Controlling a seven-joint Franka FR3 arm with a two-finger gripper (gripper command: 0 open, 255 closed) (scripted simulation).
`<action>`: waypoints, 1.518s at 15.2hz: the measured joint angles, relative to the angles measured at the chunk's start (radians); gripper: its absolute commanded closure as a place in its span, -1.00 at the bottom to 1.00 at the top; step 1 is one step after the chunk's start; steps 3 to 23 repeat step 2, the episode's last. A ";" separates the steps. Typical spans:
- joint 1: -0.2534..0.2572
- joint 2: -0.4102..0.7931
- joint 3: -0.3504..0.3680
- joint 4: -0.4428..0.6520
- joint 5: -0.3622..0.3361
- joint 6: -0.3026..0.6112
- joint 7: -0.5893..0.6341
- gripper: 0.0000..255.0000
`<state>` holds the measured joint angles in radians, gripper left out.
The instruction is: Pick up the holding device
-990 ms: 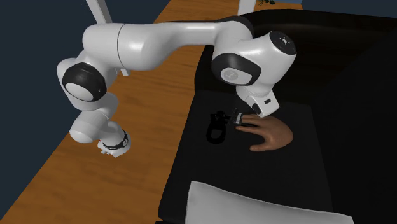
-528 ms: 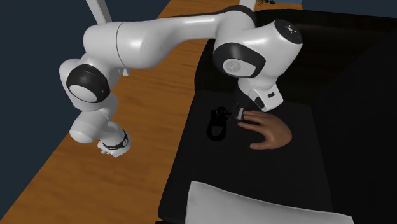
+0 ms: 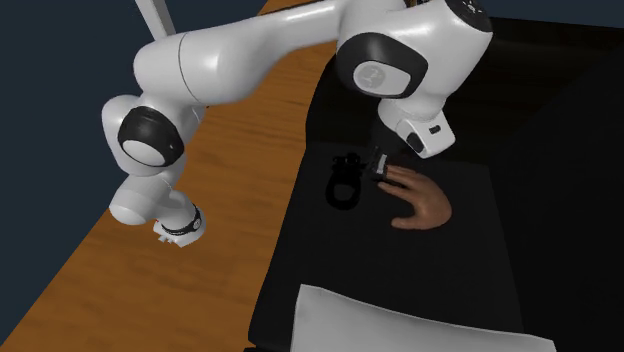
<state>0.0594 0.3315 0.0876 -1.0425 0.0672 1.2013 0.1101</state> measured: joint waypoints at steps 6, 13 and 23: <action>0.002 0.024 0.000 0.058 -0.001 -0.034 0.003 1.00; 0.002 0.024 0.000 0.058 -0.001 -0.034 0.003 1.00; 0.002 0.024 0.000 0.058 -0.001 -0.034 0.003 1.00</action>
